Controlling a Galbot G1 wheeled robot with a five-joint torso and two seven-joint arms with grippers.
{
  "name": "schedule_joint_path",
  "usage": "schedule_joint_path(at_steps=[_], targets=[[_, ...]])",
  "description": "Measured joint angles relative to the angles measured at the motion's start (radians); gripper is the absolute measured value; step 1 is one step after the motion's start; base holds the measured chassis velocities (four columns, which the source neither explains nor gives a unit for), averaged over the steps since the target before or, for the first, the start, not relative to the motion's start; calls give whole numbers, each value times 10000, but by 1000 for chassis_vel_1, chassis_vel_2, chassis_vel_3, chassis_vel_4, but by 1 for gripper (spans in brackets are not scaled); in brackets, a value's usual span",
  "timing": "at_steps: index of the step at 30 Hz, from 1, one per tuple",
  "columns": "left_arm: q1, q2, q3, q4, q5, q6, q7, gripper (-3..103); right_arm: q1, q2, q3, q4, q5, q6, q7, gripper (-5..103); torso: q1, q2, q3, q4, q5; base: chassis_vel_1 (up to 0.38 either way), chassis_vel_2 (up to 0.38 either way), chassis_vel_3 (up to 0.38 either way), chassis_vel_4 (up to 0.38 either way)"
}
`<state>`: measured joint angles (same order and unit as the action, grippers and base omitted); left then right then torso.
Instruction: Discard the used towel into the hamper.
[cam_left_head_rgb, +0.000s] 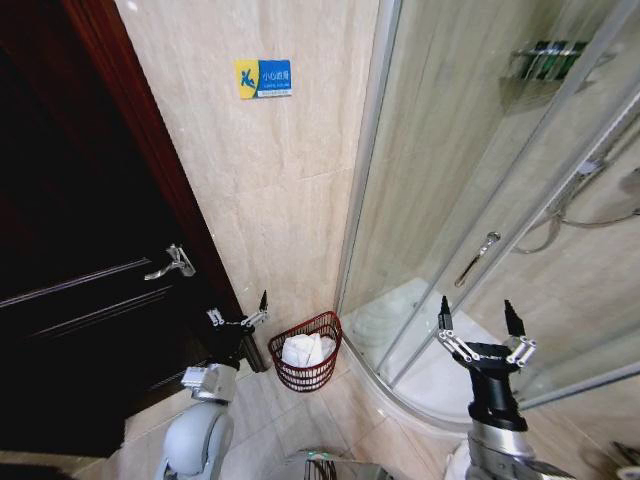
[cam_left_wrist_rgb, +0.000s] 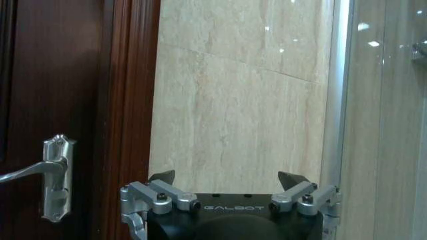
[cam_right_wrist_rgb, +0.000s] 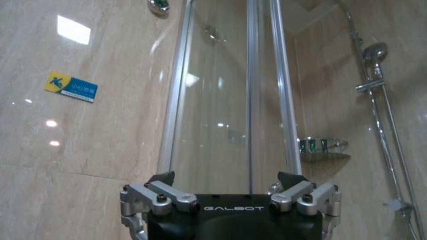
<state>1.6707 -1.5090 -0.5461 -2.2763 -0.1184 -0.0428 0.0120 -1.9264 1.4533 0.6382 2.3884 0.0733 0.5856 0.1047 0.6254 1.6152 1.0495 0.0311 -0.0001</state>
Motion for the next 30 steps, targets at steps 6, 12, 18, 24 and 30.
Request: schedule_joint_path(at_steps=[6, 12, 18, 24, 30], targets=[[0, 0, 0, 0, 0, 0, 0, 100, 101, 1, 25, -80, 15, 59, 44, 100, 2, 0, 0, 0, 1, 0, 0, 0, 0], [0, 0, 0, 0, 0, -1, 0, 100, 160, -35, 43, -129, 76, 59, 46, 100, 4, -1, 1, -1, 0, 63, -73, -69, 73], [0, 0, -1, 0, 0, 0, 0, 100, 210, -55, 49, -153, 83, 51, 51, 100, 1, 0, 0, -2, -2, 155, -165, -180, 168], [1, -1, -1, 0, 0, -1, 0, 100, 285, -64, 57, -178, 92, 29, 60, 100, -2, 2, 0, 0, 5, 260, -234, -247, 231], [4, 0, -2, 0, 0, -1, 0, 100, 319, -36, 56, -195, 80, 41, 60, 100, -14, 9, -5, -2, 3, 225, -245, -255, 245]])
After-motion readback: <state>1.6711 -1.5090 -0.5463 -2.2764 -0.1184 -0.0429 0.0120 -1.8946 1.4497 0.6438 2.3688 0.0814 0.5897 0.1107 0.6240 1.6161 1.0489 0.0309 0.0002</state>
